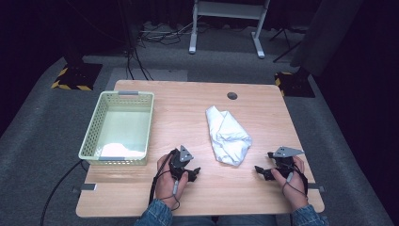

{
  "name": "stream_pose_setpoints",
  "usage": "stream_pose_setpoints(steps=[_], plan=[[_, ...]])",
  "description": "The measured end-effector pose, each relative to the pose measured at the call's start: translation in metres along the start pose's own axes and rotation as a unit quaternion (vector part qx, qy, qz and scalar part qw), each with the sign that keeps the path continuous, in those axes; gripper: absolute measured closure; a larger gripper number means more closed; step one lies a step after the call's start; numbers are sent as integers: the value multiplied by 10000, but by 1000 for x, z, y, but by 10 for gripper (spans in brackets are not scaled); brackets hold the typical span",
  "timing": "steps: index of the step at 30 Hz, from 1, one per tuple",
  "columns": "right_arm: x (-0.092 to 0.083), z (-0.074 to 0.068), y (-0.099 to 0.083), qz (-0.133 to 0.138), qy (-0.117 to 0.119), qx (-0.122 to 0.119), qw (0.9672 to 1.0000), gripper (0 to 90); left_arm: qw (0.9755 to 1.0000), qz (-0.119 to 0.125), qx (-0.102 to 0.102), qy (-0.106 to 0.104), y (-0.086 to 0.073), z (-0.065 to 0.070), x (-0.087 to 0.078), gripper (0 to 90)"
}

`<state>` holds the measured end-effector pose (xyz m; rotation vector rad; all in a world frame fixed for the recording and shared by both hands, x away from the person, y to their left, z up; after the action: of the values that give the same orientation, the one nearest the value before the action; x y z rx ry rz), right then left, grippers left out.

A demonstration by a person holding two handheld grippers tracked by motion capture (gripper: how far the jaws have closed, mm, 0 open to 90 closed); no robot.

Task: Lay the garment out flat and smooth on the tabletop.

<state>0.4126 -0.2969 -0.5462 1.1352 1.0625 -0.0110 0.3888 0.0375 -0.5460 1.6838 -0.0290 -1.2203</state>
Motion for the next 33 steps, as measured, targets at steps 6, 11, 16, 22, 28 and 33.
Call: stream_pose_setpoints(steps=[6, 11, 16, 22, 28, 33], plan=[[0, 0, 0, -12, -2, -1, 10000, 117, 10000, -8, 18, 18, 1, 0, 1, 221], [0, 0, 0, -15, -5, 5, 10000, 117, 10000, -50, 60, -30, 2, -1, 3, 179], [0, 0, 0, -14, -8, 5, 10000, 117, 9999, -78, 66, -47, 4, -3, 5, 148], [0, -1, 0, -23, -95, 85, 9999, 119, 10000, -70, 35, -26, 4, -5, 6, 148], [-6, -3, 4, -129, -121, 32, 9998, 184, 10000, -72, 27, -11, 4, -5, 6, 148], [-13, -4, 11, -71, -99, 92, 9999, 186, 10000, -72, 32, -8, 4, -5, 6, 148]])
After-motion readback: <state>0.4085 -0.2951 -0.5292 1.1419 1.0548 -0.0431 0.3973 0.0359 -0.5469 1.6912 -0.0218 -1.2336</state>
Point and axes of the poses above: each handheld gripper's, and its own axes: x roughly forward along the jaws, y roughly out of its top, z roughly to its right, the point moved 6 cm from there along x, roughly forward along the jaws, and after that the axes turned 1 degree about -y, right-handed, at the moved point
